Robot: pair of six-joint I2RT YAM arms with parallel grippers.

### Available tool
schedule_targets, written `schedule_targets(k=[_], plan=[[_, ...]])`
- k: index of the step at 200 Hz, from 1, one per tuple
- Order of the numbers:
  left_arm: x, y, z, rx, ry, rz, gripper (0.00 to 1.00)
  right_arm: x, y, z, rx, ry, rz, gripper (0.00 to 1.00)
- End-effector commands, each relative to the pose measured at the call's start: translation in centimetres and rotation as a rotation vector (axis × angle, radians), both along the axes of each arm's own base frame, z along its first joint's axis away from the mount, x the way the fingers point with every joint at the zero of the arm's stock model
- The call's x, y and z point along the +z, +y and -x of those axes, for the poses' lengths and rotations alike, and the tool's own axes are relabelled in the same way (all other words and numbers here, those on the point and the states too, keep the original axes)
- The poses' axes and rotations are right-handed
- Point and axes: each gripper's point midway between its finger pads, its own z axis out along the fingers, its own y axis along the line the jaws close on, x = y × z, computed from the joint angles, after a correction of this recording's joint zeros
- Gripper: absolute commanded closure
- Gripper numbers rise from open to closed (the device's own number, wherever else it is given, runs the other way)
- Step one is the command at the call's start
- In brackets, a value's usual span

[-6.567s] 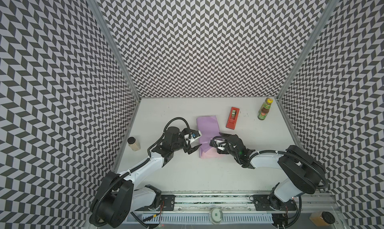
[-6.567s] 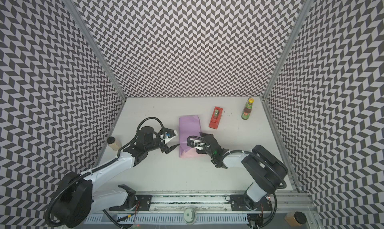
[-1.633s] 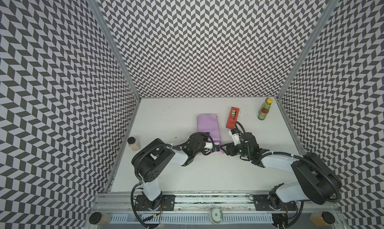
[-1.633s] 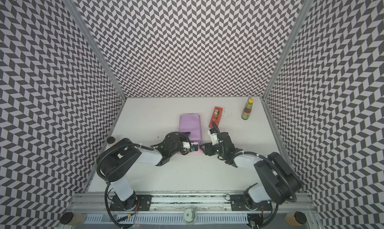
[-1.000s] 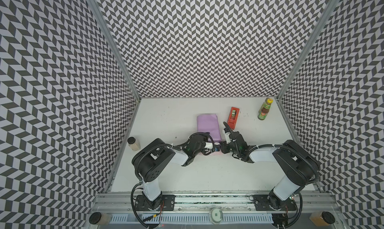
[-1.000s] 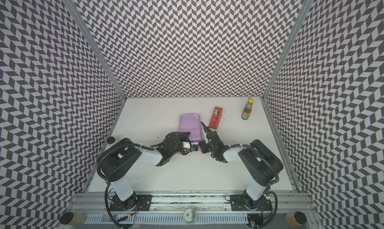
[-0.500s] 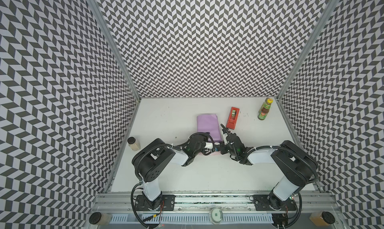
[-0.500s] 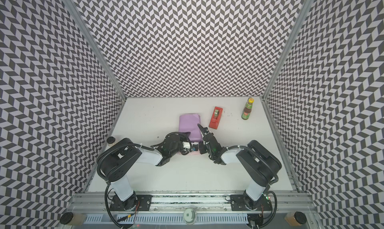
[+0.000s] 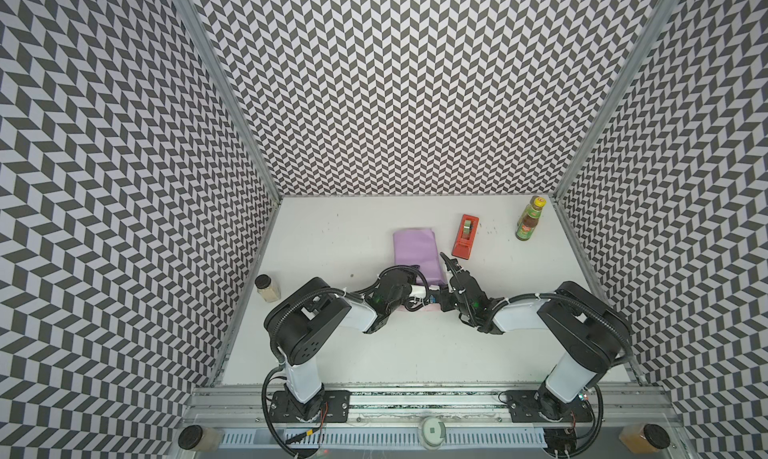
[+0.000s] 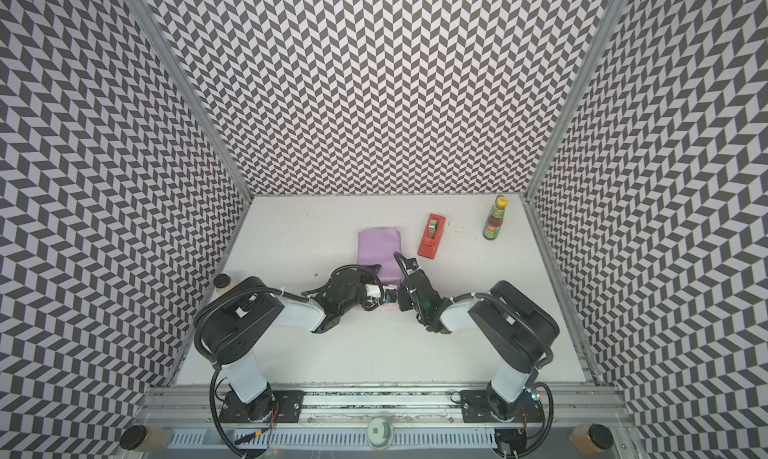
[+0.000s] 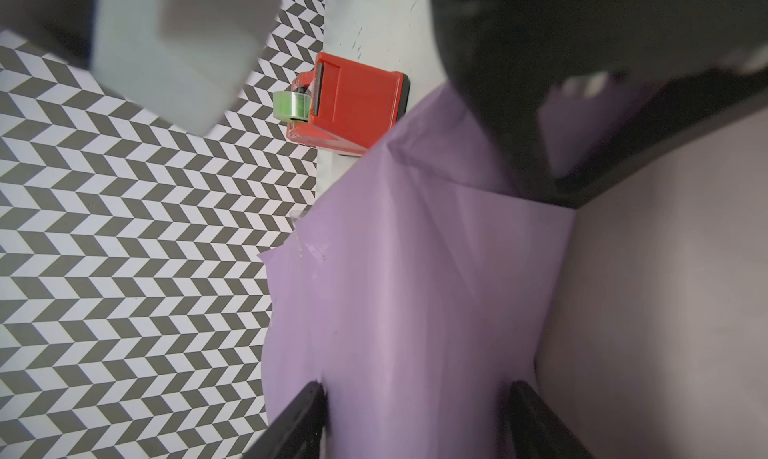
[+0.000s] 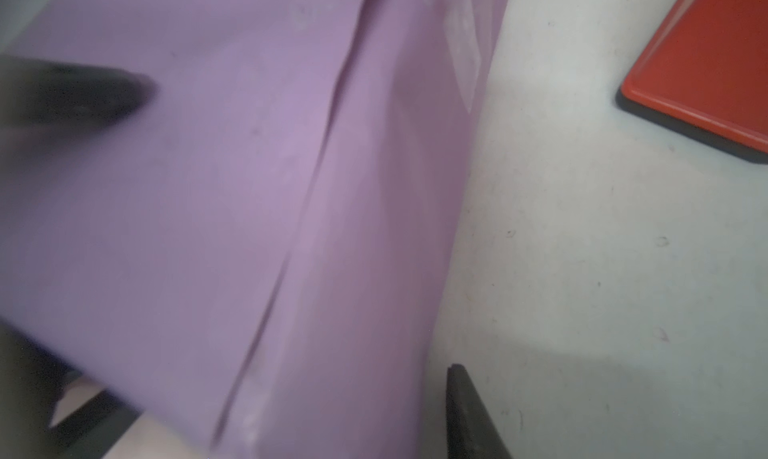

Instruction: Wrap the gift box in paper

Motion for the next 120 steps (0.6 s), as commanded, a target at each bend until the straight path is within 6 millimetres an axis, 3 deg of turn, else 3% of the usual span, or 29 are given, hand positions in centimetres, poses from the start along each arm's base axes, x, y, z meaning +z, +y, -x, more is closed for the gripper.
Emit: schedule_targets(k=[1, 36, 76, 97, 120], plan=[[-8.2, 3.0, 3.7, -0.005, 0.237, -0.206, 0.30, 1.8, -0.2, 0.5, -0.011, -0.036, -0.036, 0.65], [-8.3, 3.0, 3.7, -0.003, 0.239, -0.208, 0.31, 1.6, -0.3, 1.5, 0.009, -0.020, -0.060, 0.70], [-8.4, 3.0, 3.8, -0.001, 0.240, -0.208, 0.31, -0.3, 0.0, 2.3, 0.026, 0.026, -0.064, 0.87], [-8.4, 3.0, 3.7, -0.001, 0.241, -0.208, 0.31, -0.5, 0.1, 2.4, 0.028, 0.028, -0.069, 1.00], [-8.4, 3.0, 3.7, -0.001, 0.242, -0.205, 0.31, -0.2, 0.2, 2.4, 0.031, 0.025, -0.081, 1.00]])
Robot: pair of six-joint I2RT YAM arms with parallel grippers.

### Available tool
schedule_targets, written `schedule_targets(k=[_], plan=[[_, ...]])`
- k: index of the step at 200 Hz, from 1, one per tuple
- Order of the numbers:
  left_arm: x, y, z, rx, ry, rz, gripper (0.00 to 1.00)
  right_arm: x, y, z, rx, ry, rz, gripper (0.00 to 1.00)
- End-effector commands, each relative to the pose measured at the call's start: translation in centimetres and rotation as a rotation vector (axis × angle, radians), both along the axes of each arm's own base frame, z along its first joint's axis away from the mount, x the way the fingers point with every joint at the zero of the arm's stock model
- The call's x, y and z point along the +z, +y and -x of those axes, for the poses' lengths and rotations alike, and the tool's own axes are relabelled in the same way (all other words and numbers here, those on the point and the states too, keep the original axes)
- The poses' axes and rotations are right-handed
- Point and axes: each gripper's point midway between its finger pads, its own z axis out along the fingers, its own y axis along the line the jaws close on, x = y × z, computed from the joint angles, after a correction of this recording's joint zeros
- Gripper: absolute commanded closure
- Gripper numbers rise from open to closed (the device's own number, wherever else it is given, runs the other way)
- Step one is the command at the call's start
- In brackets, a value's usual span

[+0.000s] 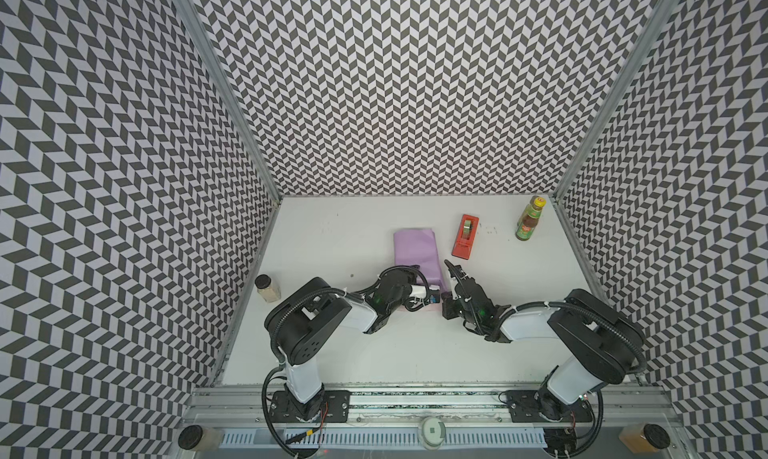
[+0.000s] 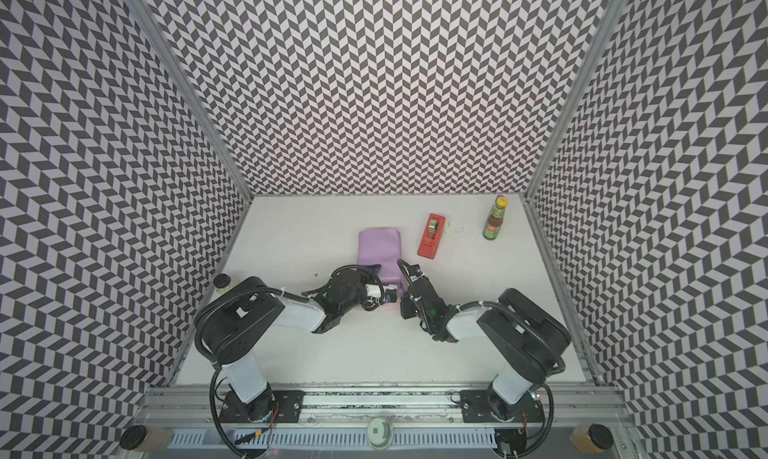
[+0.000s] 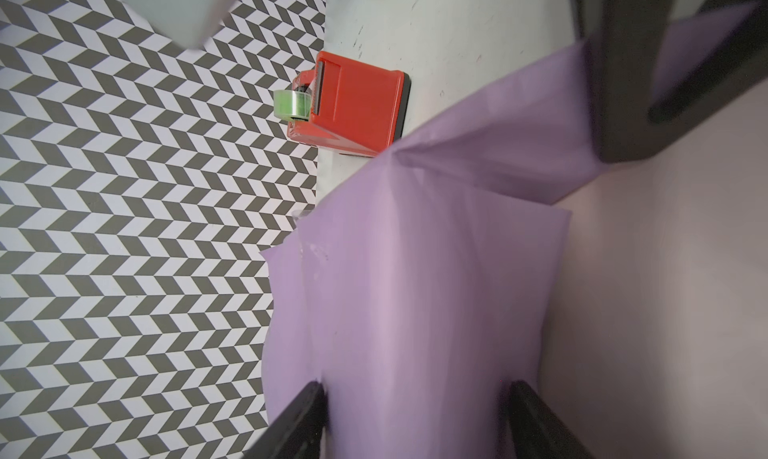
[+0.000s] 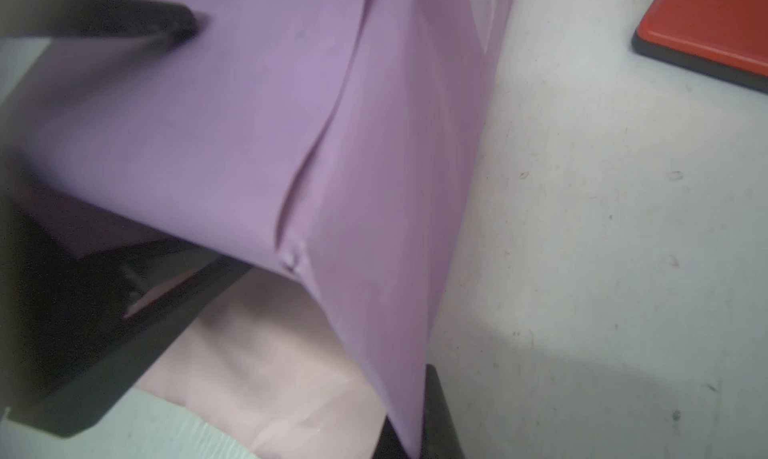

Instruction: Wrap the gift box in paper

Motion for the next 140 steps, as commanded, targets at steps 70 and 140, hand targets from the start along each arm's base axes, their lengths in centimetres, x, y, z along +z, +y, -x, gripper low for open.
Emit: schedule_targets(k=[70, 140], plan=[[-8.2, 2.9, 3.7, -0.005, 0.241, -0.204, 0.31, -0.3, -0.4, 0.7, -0.019, 0.003, -0.040, 0.86], [-7.9, 2.6, 3.7, -0.006, 0.247, -0.185, 0.30, 2.2, -0.7, 0.7, -0.017, -0.047, -0.048, 0.75]])
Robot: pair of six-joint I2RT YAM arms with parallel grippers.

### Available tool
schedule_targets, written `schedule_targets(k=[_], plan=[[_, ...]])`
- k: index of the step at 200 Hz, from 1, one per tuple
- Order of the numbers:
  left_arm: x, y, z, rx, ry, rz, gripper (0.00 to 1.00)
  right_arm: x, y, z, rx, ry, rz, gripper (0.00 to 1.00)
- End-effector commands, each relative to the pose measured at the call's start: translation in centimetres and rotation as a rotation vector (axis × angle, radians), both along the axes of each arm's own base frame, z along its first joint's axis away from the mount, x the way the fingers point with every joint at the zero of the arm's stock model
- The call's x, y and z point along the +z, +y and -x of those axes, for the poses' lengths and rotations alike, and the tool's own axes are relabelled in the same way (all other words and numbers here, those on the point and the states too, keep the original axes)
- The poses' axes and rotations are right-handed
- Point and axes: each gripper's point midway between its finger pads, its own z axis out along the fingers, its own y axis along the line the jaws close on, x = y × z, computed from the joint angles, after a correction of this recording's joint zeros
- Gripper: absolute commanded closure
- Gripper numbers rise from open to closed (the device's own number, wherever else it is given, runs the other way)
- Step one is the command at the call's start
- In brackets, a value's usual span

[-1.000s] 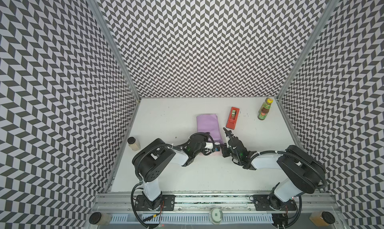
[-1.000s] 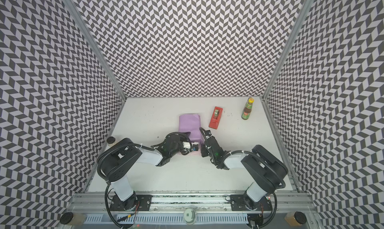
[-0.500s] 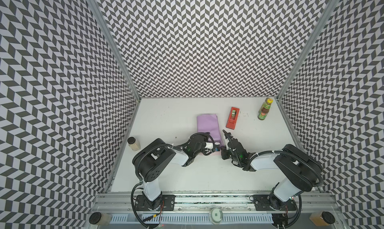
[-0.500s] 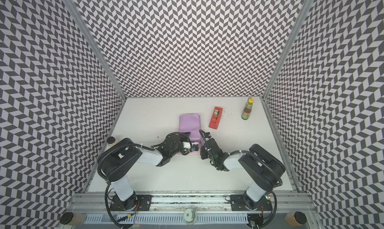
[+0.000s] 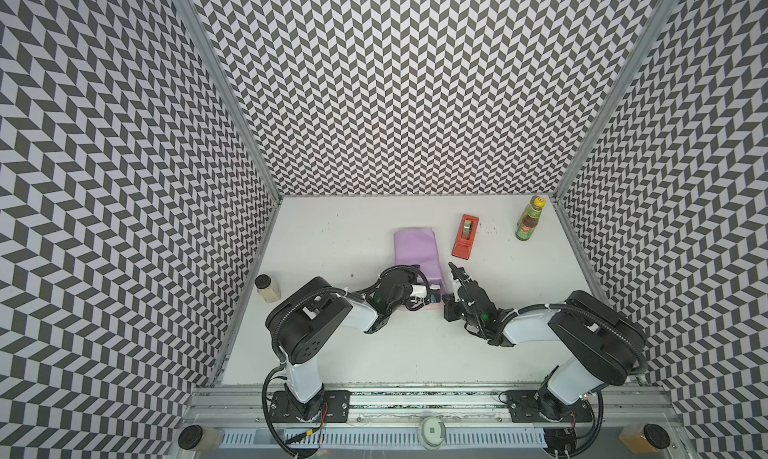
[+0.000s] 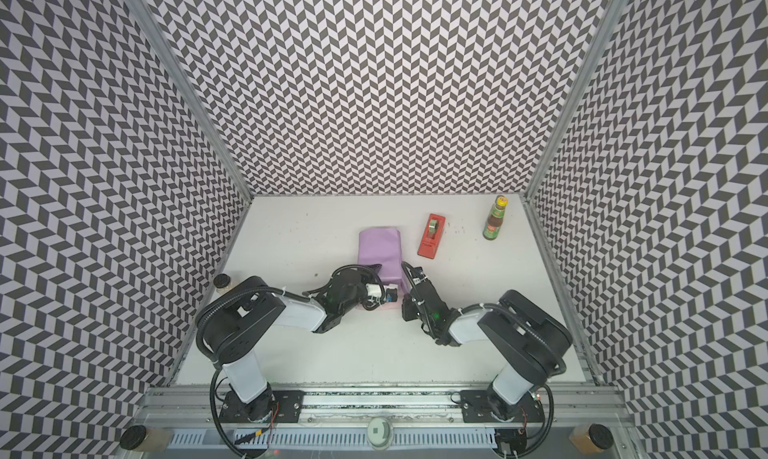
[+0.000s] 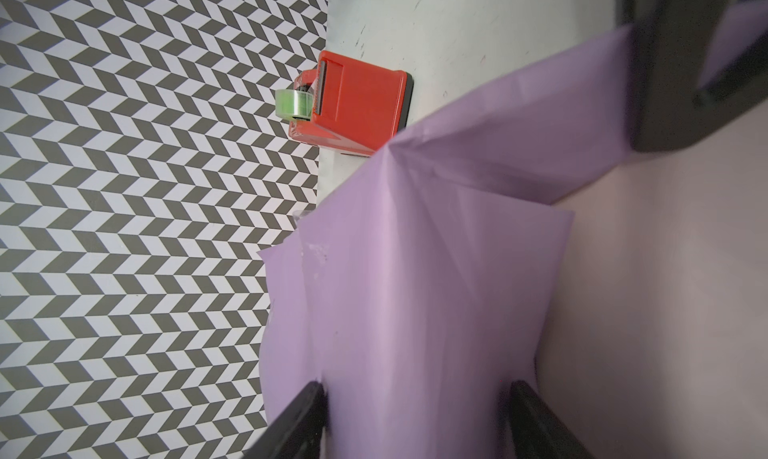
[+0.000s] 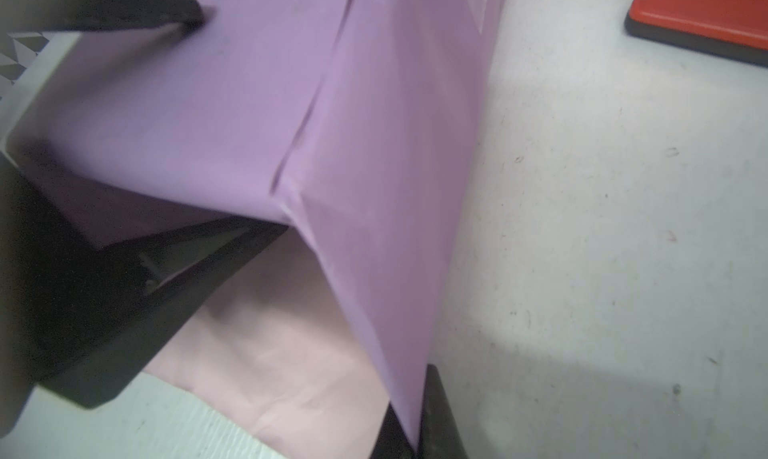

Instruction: Wrap the gift box in paper

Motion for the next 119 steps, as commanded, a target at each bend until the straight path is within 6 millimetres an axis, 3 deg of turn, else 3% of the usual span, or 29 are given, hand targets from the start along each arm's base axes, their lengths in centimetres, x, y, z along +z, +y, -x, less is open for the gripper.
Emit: schedule_targets(k=[1, 16, 57, 119], plan=[[-7.9, 2.9, 3.8, -0.011, 0.246, -0.193, 0.30, 2.3, -0.1, -0.1, -0.006, -0.049, -0.020, 0.74], [-7.5, 2.6, 3.6, -0.006, 0.251, -0.171, 0.29, 4.1, -0.3, -0.3, -0.006, -0.087, -0.017, 0.62], [-5.7, 1.7, 3.4, -0.002, 0.257, -0.103, 0.21, 8.5, -1.7, -1.4, 0.002, -0.192, -0.002, 0.48], [0.4, 0.1, 3.5, -0.015, 0.227, 0.075, 0.13, 13.7, -3.2, -4.6, 0.057, -0.386, 0.060, 0.32]])
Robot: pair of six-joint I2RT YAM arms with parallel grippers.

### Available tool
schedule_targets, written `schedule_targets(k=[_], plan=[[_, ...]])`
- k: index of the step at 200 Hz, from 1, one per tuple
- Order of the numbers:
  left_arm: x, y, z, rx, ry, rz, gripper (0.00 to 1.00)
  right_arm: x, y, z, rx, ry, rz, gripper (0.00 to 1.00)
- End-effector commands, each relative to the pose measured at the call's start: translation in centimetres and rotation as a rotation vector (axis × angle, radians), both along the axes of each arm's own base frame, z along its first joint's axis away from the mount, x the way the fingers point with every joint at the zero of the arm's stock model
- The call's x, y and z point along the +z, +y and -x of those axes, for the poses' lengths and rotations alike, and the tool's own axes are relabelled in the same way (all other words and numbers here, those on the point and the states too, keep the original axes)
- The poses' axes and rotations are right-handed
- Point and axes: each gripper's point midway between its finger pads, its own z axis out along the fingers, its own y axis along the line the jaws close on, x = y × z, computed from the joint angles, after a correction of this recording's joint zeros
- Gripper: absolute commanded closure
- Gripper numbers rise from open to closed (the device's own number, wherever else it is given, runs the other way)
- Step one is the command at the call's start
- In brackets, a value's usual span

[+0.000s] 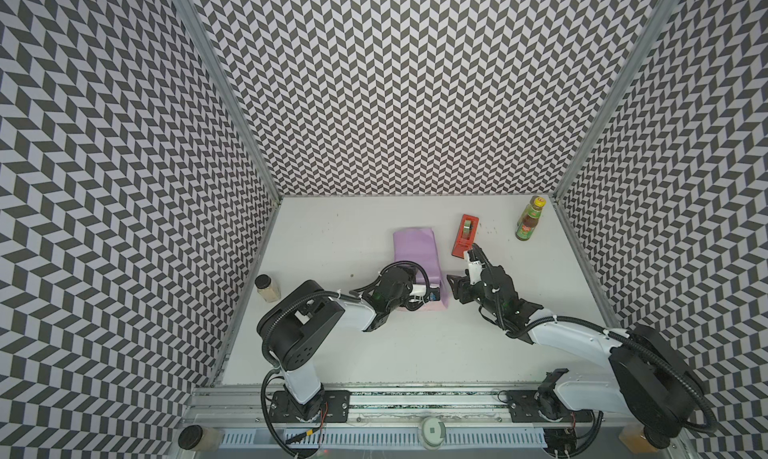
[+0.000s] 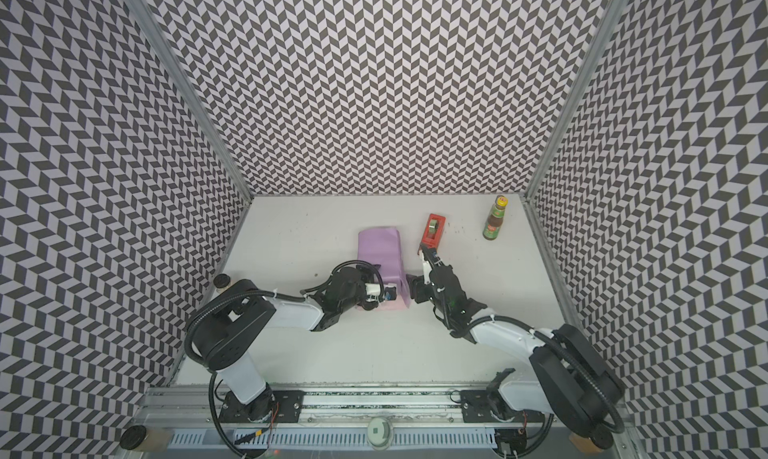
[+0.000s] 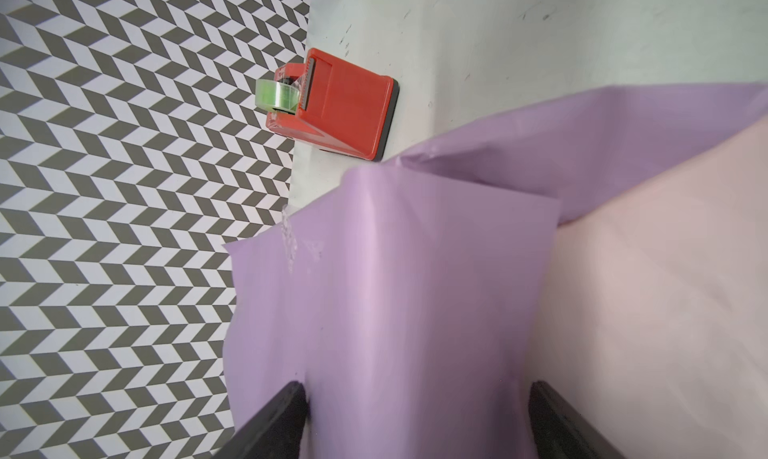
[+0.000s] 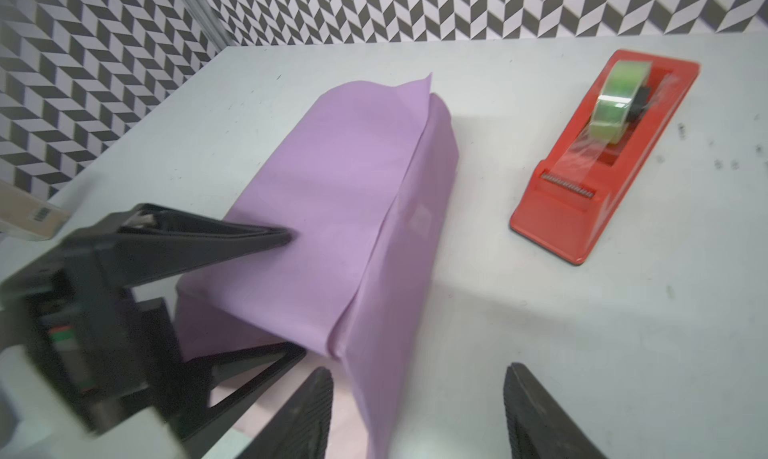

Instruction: Wrap the gift box in paper

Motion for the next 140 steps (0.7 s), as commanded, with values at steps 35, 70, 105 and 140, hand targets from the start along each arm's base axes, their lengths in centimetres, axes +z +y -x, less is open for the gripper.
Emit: schedule_targets(k=[35, 70, 105, 140], plan=[[4.6, 0.3, 4.1, -0.039, 0.138, 0.164, 0.10, 6.3, 3.0, -0.6, 0.265, -0.283, 0.120, 0.28], [8.3, 2.1, 7.2, -0.023, 0.243, 0.323, 0.10, 7.5, 5.2, 0.3, 0.433, -0.391, 0.196, 0.23], [11.5, 5.3, 7.9, 0.129, 0.335, 0.572, 0.10, 6.2, 8.3, 1.5, 0.630, -0.471, 0.360, 0.22], [12.0, 8.9, 6.7, 0.416, 0.599, 0.899, 0.15, 3.1, 11.0, 1.1, 0.768, -0.437, 0.550, 0.23]])
